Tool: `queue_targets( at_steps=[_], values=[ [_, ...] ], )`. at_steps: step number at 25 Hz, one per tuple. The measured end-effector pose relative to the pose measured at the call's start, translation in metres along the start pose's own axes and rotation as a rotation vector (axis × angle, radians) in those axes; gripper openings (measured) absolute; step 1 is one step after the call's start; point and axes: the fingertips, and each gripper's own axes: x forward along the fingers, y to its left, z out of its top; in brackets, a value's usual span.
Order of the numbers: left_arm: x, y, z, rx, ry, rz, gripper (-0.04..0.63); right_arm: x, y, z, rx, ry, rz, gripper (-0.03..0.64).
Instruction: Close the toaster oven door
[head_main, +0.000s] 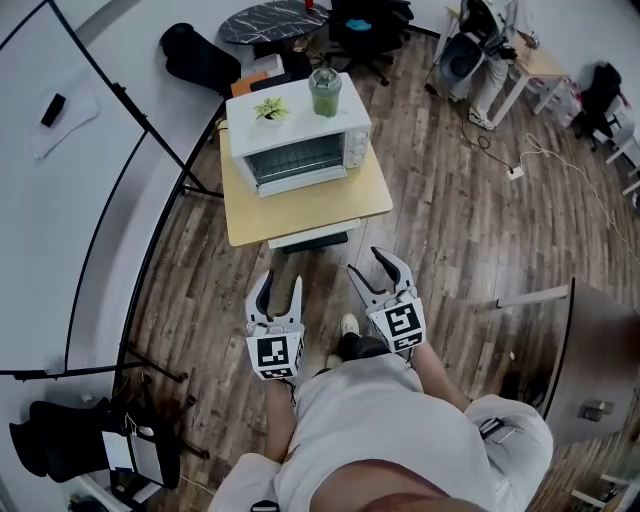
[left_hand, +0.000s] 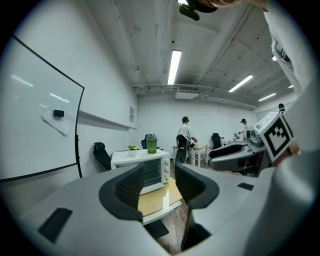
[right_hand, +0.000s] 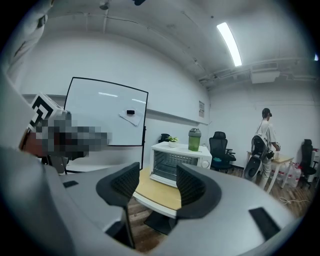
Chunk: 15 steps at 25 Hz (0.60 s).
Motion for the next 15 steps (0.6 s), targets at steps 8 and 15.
queue_targets(
  at_steps=[8, 15],
  values=[
    [0.033, 0.009, 0.01, 0.006, 0.001, 0.039, 0.192, 0.031, -0.028, 0.01, 0.004, -0.018, 0.031, 0.233],
    [0.065, 0.011, 0.018, 0.013, -0.003, 0.081, 0.192, 0.057, -0.056, 0.017, 0.001, -0.039, 0.068, 0.233]
  ],
)
